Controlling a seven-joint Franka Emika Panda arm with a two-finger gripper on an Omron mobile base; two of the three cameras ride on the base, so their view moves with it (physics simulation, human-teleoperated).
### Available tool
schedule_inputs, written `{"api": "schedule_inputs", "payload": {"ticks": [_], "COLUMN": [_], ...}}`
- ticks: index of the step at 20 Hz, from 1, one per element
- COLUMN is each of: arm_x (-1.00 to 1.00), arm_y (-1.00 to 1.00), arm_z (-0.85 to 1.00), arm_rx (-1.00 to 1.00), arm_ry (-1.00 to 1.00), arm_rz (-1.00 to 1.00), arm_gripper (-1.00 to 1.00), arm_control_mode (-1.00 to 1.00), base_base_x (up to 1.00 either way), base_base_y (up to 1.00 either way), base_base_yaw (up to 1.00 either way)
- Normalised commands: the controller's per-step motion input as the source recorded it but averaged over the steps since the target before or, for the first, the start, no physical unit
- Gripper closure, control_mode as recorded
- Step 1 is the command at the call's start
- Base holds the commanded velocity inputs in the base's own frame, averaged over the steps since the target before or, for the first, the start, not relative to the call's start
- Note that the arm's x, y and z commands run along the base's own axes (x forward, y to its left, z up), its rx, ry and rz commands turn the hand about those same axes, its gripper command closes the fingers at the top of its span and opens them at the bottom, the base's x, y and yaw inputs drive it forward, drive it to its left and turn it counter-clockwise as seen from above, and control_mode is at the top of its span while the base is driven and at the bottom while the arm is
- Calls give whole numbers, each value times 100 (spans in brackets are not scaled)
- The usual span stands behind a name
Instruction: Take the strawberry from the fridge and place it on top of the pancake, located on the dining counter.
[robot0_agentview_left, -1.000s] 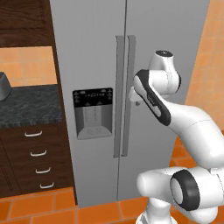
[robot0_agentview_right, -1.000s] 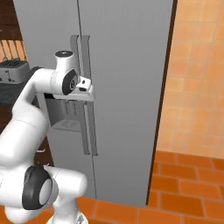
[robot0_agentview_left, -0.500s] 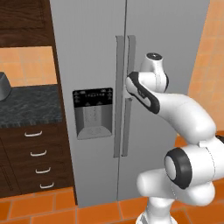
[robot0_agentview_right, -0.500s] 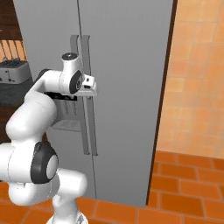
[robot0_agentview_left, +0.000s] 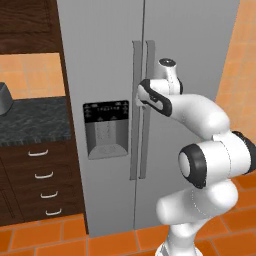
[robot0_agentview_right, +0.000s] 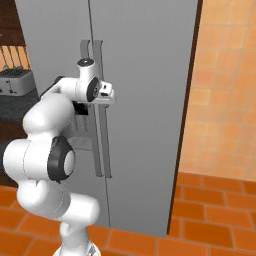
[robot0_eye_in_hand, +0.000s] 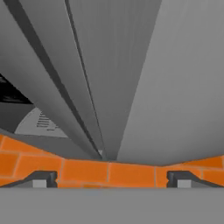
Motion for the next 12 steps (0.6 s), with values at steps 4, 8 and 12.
{"api": "schedule_inputs", "payload": {"ticks": [4, 8, 12], "arm_x": [32, 34, 41], "arm_y": [0, 0, -1], "arm_z": [-36, -19, -2], "arm_rx": [0, 0, 3], "arm_ry": [-15, -13, -9], "arm_rz": [-1, 0, 0], "arm_gripper": [-100, -100, -100], "arm_control_mode": [-100, -100, -100], "base_base_x": [0, 0, 0], "base_base_y": [0, 0, 0], "base_base_yaw": [0, 0, 0]}}
